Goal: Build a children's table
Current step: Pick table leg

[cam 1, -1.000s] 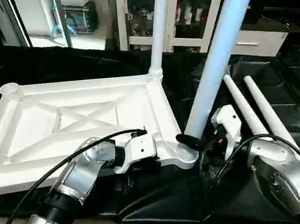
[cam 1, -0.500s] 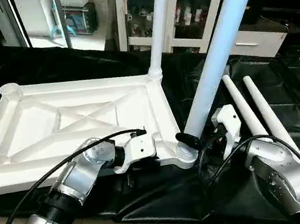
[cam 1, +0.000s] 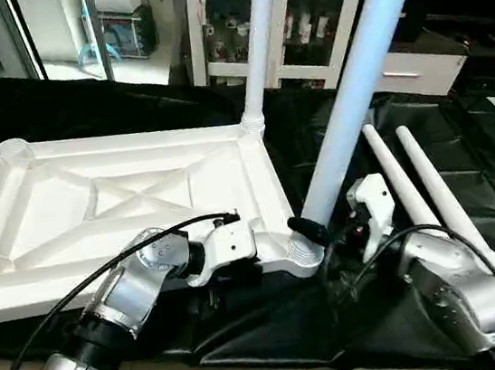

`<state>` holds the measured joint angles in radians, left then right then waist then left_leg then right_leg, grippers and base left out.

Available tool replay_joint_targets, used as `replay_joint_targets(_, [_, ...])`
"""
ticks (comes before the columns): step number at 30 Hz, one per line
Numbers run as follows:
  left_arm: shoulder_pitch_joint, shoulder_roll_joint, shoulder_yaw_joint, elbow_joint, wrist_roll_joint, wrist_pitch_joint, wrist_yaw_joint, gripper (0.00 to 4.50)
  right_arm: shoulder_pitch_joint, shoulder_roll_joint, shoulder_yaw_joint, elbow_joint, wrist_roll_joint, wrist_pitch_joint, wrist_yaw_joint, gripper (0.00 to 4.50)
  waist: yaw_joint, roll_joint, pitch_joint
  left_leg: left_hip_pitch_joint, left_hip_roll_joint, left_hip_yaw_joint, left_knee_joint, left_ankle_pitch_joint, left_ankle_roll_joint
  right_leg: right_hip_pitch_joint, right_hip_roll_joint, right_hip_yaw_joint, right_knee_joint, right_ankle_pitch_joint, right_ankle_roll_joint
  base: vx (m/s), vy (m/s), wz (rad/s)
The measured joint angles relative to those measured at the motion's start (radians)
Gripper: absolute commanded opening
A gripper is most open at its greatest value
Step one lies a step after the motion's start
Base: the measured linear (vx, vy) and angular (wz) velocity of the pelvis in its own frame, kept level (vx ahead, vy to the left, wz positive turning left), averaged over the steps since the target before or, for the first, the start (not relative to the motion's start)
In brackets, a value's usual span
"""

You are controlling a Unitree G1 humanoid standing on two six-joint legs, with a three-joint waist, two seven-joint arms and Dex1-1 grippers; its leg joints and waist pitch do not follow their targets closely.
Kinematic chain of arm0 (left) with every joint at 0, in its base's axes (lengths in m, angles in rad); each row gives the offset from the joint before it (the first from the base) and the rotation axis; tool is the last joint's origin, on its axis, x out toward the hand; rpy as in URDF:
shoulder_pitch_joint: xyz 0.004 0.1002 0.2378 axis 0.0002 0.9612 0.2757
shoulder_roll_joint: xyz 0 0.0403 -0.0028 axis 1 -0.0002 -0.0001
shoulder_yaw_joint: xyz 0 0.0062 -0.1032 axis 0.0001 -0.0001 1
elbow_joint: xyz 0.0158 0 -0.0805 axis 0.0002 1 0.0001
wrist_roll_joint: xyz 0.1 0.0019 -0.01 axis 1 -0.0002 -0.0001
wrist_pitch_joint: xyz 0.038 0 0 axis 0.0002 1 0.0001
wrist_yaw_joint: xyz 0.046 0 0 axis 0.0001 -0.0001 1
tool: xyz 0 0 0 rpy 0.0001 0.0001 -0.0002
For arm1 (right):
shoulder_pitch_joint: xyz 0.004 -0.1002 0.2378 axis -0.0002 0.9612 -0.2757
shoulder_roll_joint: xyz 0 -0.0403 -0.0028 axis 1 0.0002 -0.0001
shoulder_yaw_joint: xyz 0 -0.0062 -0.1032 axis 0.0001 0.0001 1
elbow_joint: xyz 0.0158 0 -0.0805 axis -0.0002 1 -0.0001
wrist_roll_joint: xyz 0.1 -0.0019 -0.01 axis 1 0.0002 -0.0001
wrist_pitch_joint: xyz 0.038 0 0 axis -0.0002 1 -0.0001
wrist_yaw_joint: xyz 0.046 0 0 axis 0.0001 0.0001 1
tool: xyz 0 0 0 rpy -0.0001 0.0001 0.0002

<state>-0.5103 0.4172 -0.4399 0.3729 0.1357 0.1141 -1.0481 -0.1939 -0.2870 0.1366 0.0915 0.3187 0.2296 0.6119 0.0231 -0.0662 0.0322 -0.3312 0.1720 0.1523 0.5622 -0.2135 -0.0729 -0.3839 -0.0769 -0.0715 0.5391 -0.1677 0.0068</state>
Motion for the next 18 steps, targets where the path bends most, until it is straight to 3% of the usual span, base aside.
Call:
replay_joint_targets(2, [-0.02, -0.037, 0.02, 0.03, 0.005, 0.049, 0.059, 0.0, -0.056, 0.058, -0.005, 0.064, -0.023, -0.002, -0.118, 1.84, -0.02, 0.006, 0.006, 0.0, 0.0, -0.008, 0.0, 0.0, 0.0, 0.0, 0.0, -0.01, -0.006, -0.013, -0.001, 0.0, 0.0, 0.0])
replay_joint_targets(4, [-0.049, -0.075, 0.032, 0.064, 0.015, 0.09, 0.109, 0.0, -0.11, 0.097, -0.01, 0.12, -0.048, -0.007, -0.219, 1.84, -0.031, 0.012, 0.012, -0.006, 0.0, -0.013, -0.001, 0.0, 0.0, 0.005, -0.004, -0.023, -0.017, -0.014, -0.002, 0.0, 0.0, 0.0])
replay_joint_targets(7, [-0.101, -0.144, 0.049, 0.128, 0.017, 0.141, 0.203, 0.0, -0.207, 0.14, -0.01, 0.222, -0.096, -0.029, -0.362, 1.84, -0.043, 0.016, 0.022, -0.013, -0.002, -0.013, 0.002, 0.0, 0.0, 0.0, -0.014, -0.035, -0.018, -0.015, -0.004, -0.036, 0.014, -0.01])
replay_joint_targets(15, [-0.251, -0.347, 0.096, 0.365, 0.028, 0.18, 0.481, 0.0, -0.411, 0.214, -0.06, 0.489, -0.161, -0.094, -0.694, 1.84, -0.037, 0.024, 0.041, -0.022, -0.001, -0.008, -0.001, 0.0, 0.0, -0.006, -0.019, -0.043, -0.024, -0.015, -0.005, -0.007, 0.002, 0.01])
replay_joint_targets(18, [-0.279, -0.393, 0.111, 0.401, 0.016, 0.184, 0.544, 0.0, -0.456, 0.225, -0.083, 0.55, -0.165, -0.125, -0.765, 1.84, -0.027, 0.022, 0.042, -0.034, -0.001, -0.002, 0.003, 0.001, 0.001, -0.018, -0.019, -0.037, -0.02, -0.001, -0.024, 0.0, 0.0, 0.0])
